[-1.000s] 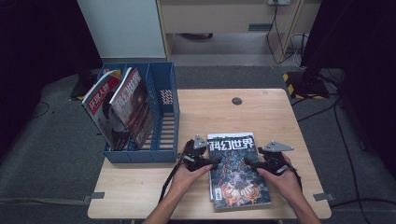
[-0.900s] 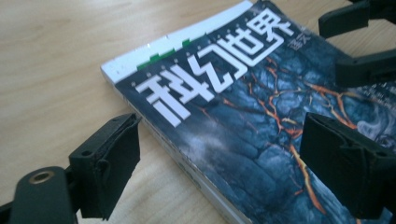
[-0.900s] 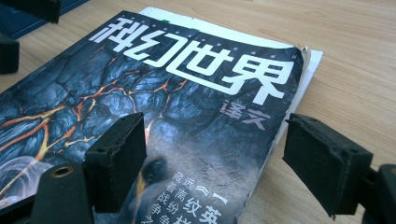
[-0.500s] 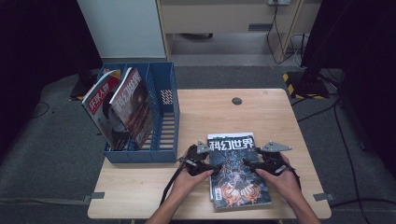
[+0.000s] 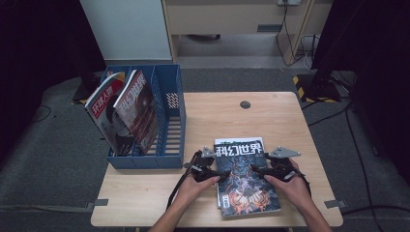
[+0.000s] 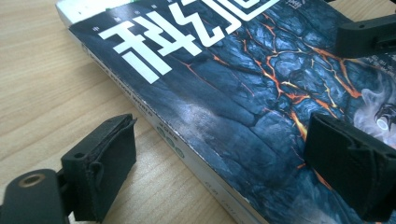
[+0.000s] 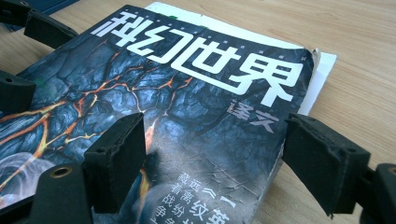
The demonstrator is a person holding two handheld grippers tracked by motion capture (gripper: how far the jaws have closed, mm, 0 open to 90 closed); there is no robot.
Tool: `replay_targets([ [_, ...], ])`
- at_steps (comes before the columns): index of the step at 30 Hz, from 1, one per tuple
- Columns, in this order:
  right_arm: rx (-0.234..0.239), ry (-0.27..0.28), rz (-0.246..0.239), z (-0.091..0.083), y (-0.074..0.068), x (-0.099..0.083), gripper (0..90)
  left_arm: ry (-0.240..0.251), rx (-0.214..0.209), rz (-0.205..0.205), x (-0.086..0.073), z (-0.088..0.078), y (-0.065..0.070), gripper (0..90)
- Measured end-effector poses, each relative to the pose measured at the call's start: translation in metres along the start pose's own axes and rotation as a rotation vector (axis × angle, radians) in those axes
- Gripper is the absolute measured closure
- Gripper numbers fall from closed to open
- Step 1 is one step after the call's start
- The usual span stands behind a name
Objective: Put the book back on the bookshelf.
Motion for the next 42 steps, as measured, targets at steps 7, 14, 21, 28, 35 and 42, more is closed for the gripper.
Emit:
replay_targets([
  [7, 0.005, 0.003, -0.017, 0.003, -0.003, 0.002, 22.2, -0.017, -0.014, -0.004, 0.0, 0.002, 0.003, 5.2],
  [14, 0.041, -0.008, -0.013, 0.006, -0.007, 0.002, 24.0, -0.016, -0.031, -0.013, 0.002, 0.004, 0.0, 3.7],
  [21, 0.043, -0.007, -0.021, 0.007, -0.009, 0.002, 23.8, -0.022, -0.032, -0.044, 0.004, 0.0, -0.004, 12.4],
  [28, 0.05, -0.012, -0.022, 0.006, -0.008, 0.001, 24.2, 0.006, -0.085, -0.075, 0.015, -0.008, -0.007, 20.7],
  [35, 0.048, -0.012, -0.02, 0.005, -0.007, 0.001, 24.7, 0.02, -0.108, -0.122, 0.023, -0.011, -0.008, 33.3],
  [42, 0.052, -0.01, -0.022, 0.006, -0.008, 0.001, 24.3, -0.008, -0.106, -0.115, 0.029, -0.008, -0.01, 37.1],
])
Point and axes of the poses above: each handheld gripper's, and its own axes: z roughly forward along the jaws, x roughly out of its top, y roughly to its right, the point moved 2 cm from there along z, roughly forward along the jaws, and after that the axes turned 7 degrees about x, right-handed, at the moved point
